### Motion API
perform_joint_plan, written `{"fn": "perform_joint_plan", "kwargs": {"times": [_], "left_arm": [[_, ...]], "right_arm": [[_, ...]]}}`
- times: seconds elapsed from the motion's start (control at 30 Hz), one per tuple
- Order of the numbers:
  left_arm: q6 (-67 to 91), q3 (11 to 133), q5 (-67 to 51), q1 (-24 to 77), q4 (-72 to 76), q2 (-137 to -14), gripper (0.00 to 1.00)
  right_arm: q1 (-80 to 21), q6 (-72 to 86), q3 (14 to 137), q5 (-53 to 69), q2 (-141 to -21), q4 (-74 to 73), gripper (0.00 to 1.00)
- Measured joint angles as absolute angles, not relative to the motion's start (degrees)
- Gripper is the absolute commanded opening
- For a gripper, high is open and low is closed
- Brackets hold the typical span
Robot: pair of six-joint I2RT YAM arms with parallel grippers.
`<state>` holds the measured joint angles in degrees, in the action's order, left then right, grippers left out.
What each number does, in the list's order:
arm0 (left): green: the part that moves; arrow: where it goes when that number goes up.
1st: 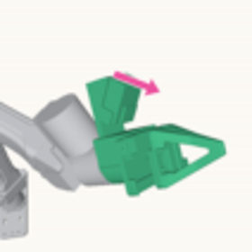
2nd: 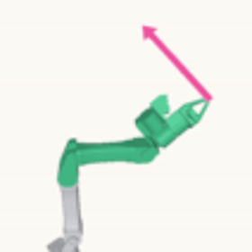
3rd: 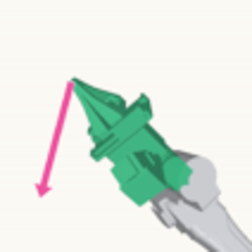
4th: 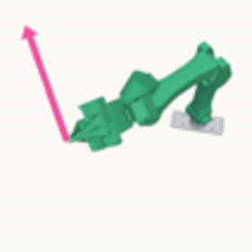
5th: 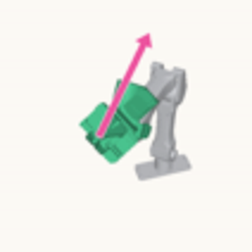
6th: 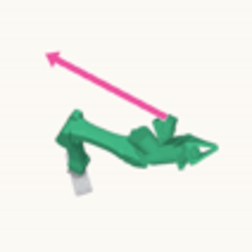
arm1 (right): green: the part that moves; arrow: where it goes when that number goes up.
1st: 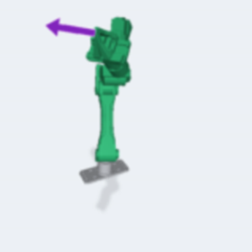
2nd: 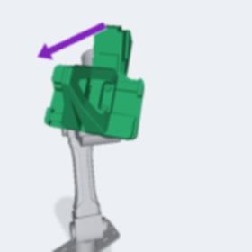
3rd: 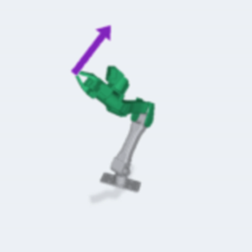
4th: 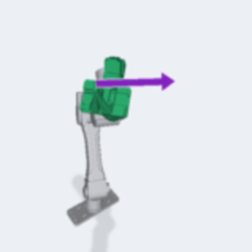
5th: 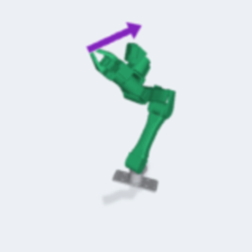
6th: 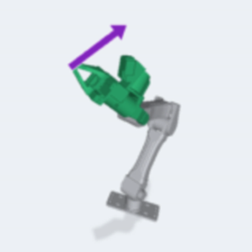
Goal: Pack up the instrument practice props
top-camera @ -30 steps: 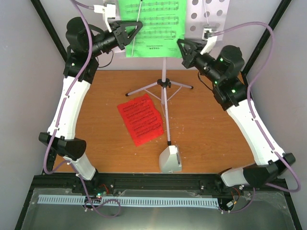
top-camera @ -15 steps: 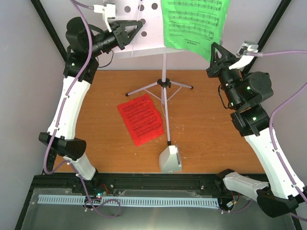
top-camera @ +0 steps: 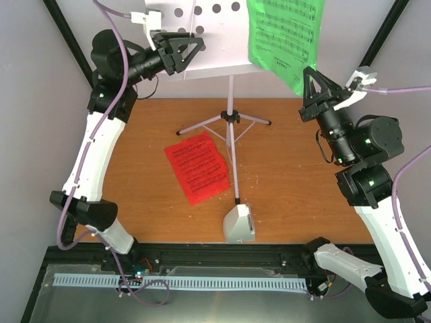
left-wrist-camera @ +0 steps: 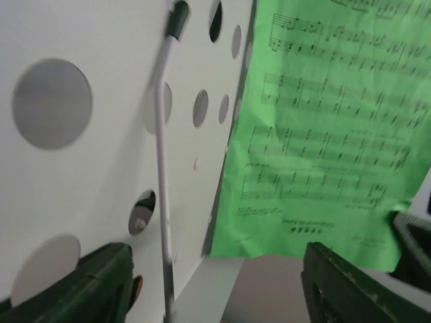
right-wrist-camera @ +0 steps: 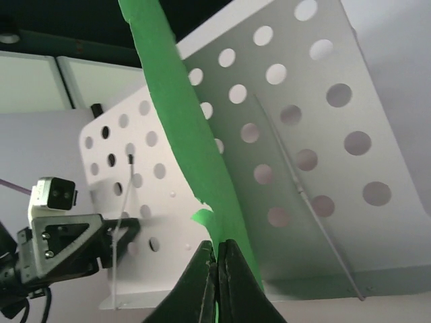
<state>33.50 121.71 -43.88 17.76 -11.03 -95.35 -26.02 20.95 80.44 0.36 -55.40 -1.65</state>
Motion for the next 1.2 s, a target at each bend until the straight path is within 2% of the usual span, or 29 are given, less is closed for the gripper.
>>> {"fn": "perform_joint_plan", "kwargs": {"times": [0.07,0.2,0.43,0.7,0.93,1.2], "left_arm": [[32.9,118.8,-43.2,17.8,-10.8,-93.3,0.80],[31.9,111.4,-41.4,17.8,-9.3,-87.6,0.84],[31.4,95.7,-41.4,17.8,-4.8,-76.6,0.87],[34.8,72.8,-47.5,17.8,6.7,-65.1,0.88],[39.6,59.7,-50.3,17.8,14.2,-63.1,0.88],[43.8,54.8,-52.2,17.8,23.4,-66.1,0.88]], "right_arm": [[-26.0,20.9,80.4,1.9,-54.4,-2.0,0.03],[-26.0,21.4,80.0,5.7,-52.2,-2.9,0.03],[-26.0,24.4,77.2,16.5,-49.6,-3.5,0.03],[-26.0,29.1,68.3,26.7,-47.6,-1.0,0.03],[-26.0,34.1,56.2,28.6,-45.8,3.0,0.03],[-26.0,36.5,50.7,28.1,-45.8,6.2,0.03]]}}
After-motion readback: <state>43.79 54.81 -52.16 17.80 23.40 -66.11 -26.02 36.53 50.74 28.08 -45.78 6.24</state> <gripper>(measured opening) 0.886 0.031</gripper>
